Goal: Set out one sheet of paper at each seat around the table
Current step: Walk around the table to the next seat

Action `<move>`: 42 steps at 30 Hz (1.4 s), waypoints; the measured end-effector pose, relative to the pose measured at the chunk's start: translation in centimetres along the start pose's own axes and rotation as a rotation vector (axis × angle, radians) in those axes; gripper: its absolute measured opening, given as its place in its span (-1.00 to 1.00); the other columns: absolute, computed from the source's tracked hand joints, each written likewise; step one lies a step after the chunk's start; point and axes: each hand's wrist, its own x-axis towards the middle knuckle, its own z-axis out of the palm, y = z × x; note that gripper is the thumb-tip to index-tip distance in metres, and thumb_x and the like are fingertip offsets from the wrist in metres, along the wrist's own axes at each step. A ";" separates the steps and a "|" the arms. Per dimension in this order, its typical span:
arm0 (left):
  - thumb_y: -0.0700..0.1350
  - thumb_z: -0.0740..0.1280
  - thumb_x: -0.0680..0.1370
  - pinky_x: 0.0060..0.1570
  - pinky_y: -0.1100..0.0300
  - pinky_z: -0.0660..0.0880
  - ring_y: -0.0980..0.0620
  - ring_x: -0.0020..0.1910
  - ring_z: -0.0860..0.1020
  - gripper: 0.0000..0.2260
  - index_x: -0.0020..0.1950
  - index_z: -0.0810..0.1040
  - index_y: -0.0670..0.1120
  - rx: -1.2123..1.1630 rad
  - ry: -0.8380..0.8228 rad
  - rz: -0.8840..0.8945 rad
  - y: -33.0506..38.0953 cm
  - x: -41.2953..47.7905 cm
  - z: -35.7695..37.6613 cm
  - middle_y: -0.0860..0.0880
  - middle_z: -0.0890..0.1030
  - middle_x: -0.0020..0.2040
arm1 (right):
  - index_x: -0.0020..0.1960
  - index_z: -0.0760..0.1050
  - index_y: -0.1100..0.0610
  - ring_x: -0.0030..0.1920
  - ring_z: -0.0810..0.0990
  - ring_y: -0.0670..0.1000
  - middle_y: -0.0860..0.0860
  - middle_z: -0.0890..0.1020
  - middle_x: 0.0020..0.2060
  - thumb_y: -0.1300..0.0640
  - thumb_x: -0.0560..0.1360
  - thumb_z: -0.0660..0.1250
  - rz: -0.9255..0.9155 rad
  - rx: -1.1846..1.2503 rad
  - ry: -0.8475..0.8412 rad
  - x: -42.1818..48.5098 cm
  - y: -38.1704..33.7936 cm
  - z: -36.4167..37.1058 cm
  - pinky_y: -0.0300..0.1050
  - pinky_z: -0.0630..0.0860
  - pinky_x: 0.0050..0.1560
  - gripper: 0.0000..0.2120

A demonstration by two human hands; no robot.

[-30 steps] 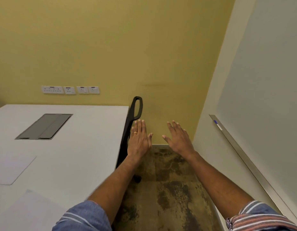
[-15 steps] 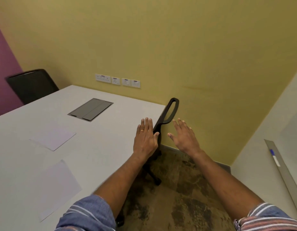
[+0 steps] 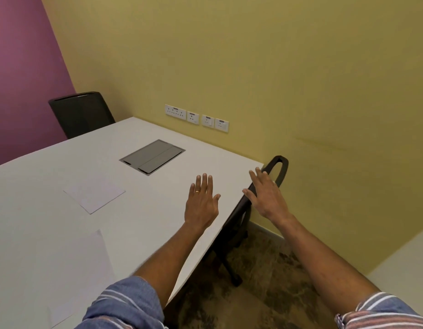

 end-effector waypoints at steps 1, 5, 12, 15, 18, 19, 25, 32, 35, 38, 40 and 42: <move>0.14 -0.09 0.71 0.60 -0.04 -0.13 -0.10 0.63 -0.19 -0.41 0.65 -0.14 -0.12 0.008 0.008 0.014 0.2 0.2 0.2 -0.11 -0.13 0.65 | 0.64 -0.07 0.00 0.63 -0.08 0.08 0.00 -0.06 0.63 -0.25 0.64 0.06 0.009 -0.005 0.000 0.1 0.1 -0.2 0.16 0.03 0.59 -0.32; 0.14 -0.10 0.71 0.61 -0.07 -0.08 -0.11 0.63 -0.18 -0.41 0.65 -0.14 -0.12 0.024 -0.006 -0.040 -1.5 2.4 0.6 -0.11 -0.13 0.65 | 0.64 -0.07 0.01 0.63 -0.08 0.10 0.02 -0.07 0.63 -0.25 0.64 0.05 -0.049 0.011 -0.027 4.6 -1.5 1.4 0.17 0.05 0.58 -0.32; 0.13 -0.09 0.71 0.60 -0.07 -0.07 -0.10 0.63 -0.18 -0.41 0.65 -0.13 -0.14 0.032 -0.009 -0.211 -5.3 5.3 1.6 -0.11 -0.13 0.65 | 0.64 -0.04 0.03 0.63 -0.04 0.12 0.05 -0.04 0.63 -0.23 0.65 0.06 -0.233 0.059 -0.107 11.7 -5.4 6.1 0.17 0.10 0.56 -0.33; 0.11 -0.07 0.71 0.60 -0.07 -0.05 -0.11 0.63 -0.16 -0.42 0.65 -0.12 -0.15 0.060 -0.003 -0.304 -7.4 6.2 2.0 -0.12 -0.12 0.65 | 0.63 0.00 0.07 0.62 0.01 0.14 0.08 0.01 0.63 -0.21 0.65 0.07 -0.326 0.063 -0.137 14.4 -6.8 8.2 0.17 0.16 0.55 -0.34; 0.09 -0.05 0.71 0.60 -0.06 -0.05 -0.11 0.63 -0.14 -0.42 0.65 -0.12 -0.15 0.110 0.020 -0.406 -9.0 6.5 2.2 -0.13 -0.10 0.65 | 0.63 0.01 0.08 0.62 0.03 0.15 0.10 0.03 0.63 -0.21 0.66 0.07 -0.397 0.072 -0.185 16.6 -7.8 10.3 0.17 0.17 0.54 -0.34; 0.09 -0.05 0.71 0.60 -0.06 -0.05 -0.11 0.64 -0.14 -0.42 0.65 -0.12 -0.16 0.087 0.013 -0.414 -9.6 6.3 2.3 -0.13 -0.10 0.65 | 0.63 0.01 0.08 0.62 0.02 0.15 0.09 0.02 0.63 -0.21 0.66 0.06 -0.395 0.060 -0.202 16.3 -8.0 10.7 0.17 0.17 0.54 -0.34; 0.07 -0.03 0.71 0.60 -0.05 -0.03 -0.13 0.64 -0.08 -0.42 0.64 -0.09 -0.18 0.169 0.052 -0.610 -11.3 5.2 2.3 -0.15 -0.03 0.65 | 0.63 0.01 0.08 0.62 0.01 0.15 0.09 0.01 0.63 -0.21 0.66 0.05 -0.595 0.031 -0.260 19.9 -9.7 13.0 0.16 0.15 0.54 -0.34; 0.07 -0.04 0.71 0.60 -0.02 -0.07 -0.11 0.64 -0.12 -0.42 0.64 -0.13 -0.17 0.201 0.039 -0.801 -13.5 3.4 2.0 -0.14 -0.08 0.65 | 0.63 0.00 0.10 0.62 0.02 0.16 0.10 0.01 0.63 -0.21 0.66 0.06 -0.771 0.078 -0.316 22.2 -14.5 14.7 0.16 0.16 0.55 -0.33; 0.07 -0.05 0.72 0.61 -0.02 -0.07 -0.12 0.64 -0.11 -0.42 0.64 -0.13 -0.17 0.226 0.039 -0.840 -15.2 2.9 1.8 -0.14 -0.08 0.65 | 0.63 0.00 0.10 0.61 0.02 0.16 0.10 0.02 0.63 -0.21 0.66 0.07 -0.823 0.093 -0.338 22.6 -16.8 15.8 0.16 0.16 0.54 -0.33; 0.07 -0.04 0.72 0.60 -0.02 -0.06 -0.11 0.64 -0.11 -0.42 0.64 -0.13 -0.17 0.234 0.023 -0.894 -17.3 2.4 2.1 -0.14 -0.08 0.65 | 0.63 0.00 0.09 0.62 0.02 0.15 0.10 0.00 0.63 -0.20 0.66 0.07 -0.855 0.109 -0.367 23.0 -18.9 17.2 0.15 0.15 0.55 -0.33; 0.07 -0.05 0.72 0.60 -0.01 -0.06 -0.11 0.64 -0.10 -0.42 0.64 -0.13 -0.18 0.249 0.016 -0.922 -18.5 1.8 2.3 -0.14 -0.07 0.65 | 0.63 -0.01 0.09 0.62 0.00 0.14 0.09 -0.01 0.63 -0.20 0.66 0.07 -0.876 0.112 -0.377 23.2 -20.0 18.0 0.15 0.14 0.55 -0.33; 0.07 -0.06 0.72 0.60 0.00 -0.06 -0.10 0.64 -0.10 -0.43 0.64 -0.13 -0.17 0.264 -0.011 -0.933 -20.8 2.2 3.1 -0.14 -0.08 0.66 | 0.64 -0.01 0.09 0.62 0.00 0.14 0.09 -0.01 0.63 -0.21 0.66 0.07 -0.867 0.113 -0.399 24.4 -21.4 19.6 0.15 0.14 0.55 -0.33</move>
